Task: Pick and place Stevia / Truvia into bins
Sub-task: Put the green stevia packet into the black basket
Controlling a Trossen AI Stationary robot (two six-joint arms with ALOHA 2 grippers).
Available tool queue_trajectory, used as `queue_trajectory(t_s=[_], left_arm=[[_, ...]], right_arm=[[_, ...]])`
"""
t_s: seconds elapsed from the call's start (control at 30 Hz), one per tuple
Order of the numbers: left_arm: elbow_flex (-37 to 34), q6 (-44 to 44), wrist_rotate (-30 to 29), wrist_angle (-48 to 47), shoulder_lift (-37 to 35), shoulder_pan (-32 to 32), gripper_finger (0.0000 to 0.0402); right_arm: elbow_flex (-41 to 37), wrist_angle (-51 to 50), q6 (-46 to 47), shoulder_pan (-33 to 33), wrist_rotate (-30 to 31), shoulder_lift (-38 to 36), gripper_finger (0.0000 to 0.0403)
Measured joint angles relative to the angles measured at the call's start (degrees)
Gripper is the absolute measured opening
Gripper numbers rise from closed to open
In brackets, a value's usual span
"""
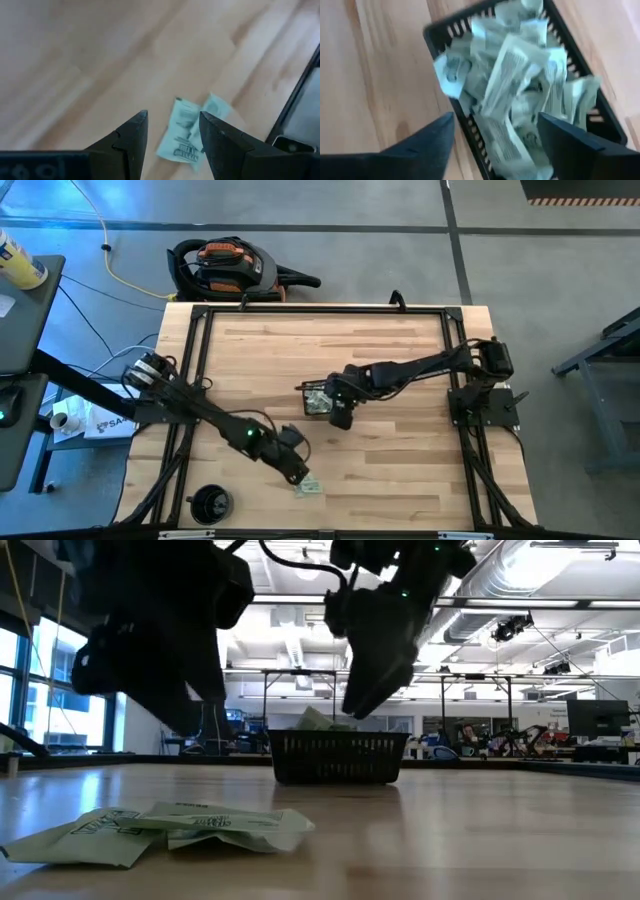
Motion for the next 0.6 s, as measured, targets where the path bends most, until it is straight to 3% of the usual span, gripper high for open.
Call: queue_trajectory(t_s=[0.2, 0.6], left_arm=[[2.4, 3.6, 1.1, 0.8, 3.5, -3.1, 0.0211], [4.7, 0.8, 1.8, 0.6, 11.3, -5.5, 0.0211]], right_arm=[[0.0, -4.8, -0.3, 3.9, 2.6, -0.7, 0.0323], [0.0, -5.1, 4.0, 9.6, 9.0, -0.7, 0.0324]])
